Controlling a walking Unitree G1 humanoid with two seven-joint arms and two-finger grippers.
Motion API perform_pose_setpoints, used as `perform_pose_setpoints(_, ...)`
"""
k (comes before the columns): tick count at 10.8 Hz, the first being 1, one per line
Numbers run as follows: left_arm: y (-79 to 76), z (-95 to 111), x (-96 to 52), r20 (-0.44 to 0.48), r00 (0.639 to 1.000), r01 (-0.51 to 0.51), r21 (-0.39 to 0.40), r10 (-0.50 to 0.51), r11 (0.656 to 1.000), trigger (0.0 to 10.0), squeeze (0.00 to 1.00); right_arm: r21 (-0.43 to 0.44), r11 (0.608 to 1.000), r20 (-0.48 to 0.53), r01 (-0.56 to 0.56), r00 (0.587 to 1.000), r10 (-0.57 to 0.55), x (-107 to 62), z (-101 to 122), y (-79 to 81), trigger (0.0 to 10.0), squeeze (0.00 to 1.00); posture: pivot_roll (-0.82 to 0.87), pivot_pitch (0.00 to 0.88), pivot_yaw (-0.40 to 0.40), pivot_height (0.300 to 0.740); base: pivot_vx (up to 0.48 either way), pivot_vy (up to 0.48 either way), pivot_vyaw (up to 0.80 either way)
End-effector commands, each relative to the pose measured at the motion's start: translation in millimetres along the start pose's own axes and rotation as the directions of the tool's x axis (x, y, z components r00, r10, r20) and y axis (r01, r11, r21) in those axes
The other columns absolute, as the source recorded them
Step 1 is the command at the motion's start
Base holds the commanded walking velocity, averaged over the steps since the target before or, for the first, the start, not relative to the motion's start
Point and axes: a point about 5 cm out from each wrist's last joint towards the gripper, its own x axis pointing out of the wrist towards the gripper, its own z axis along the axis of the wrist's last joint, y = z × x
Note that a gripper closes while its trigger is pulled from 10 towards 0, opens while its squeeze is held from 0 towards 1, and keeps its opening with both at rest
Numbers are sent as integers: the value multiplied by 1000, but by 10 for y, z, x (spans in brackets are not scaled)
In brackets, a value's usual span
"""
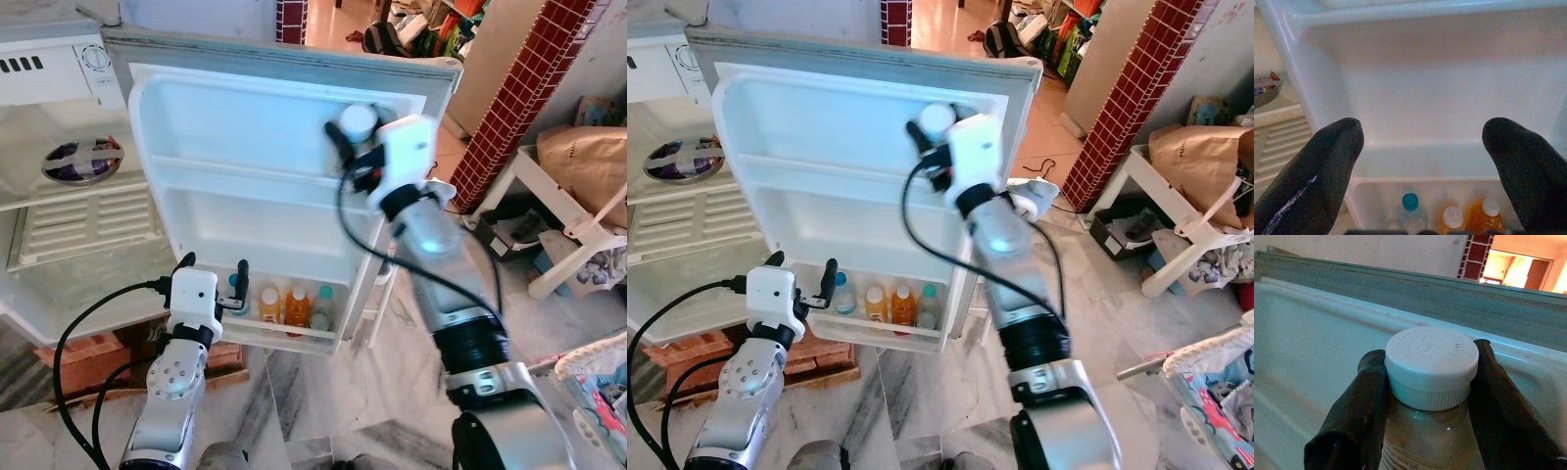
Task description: Restocking fridge
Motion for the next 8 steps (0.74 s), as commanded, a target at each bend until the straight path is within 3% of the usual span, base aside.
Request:
perform_pose_setpoints(1, -45, 25, 27, 13, 1000, 12, 2, -12, 1000, 10000, 0, 0, 999, -12, -39, 999, 39, 59, 28, 61, 10000, 20, 169, 28, -76, 740, 0, 0, 0)
perform_pose_setpoints(2, -50, 28, 30, 14, 1000, 13, 3, -13, 1000, 10000, 0, -1, 999, -10, -42, 999, 42, 76, 19, 78, 10000, 1000, 166, 30, -77, 740, 0, 0, 0)
perform_pose_setpoints(6, -57, 27, 46, 17, 1000, 9, -1, -9, 1000, 10000, 0, -17, 999, 14, -35, 999, 35, 148, 76, 117, 10000, 1000, 162, 25, -84, 740, 0, 0, 0)
perform_pose_setpoints(8, -69, 34, 53, 20, 1000, 10, -3, -10, 1000, 10000, 0, -23, 999, 76, 35, 997, -34, 167, 145, 81, 10000, 1000, 161, 24, -85, 740, 0, 0, 0)
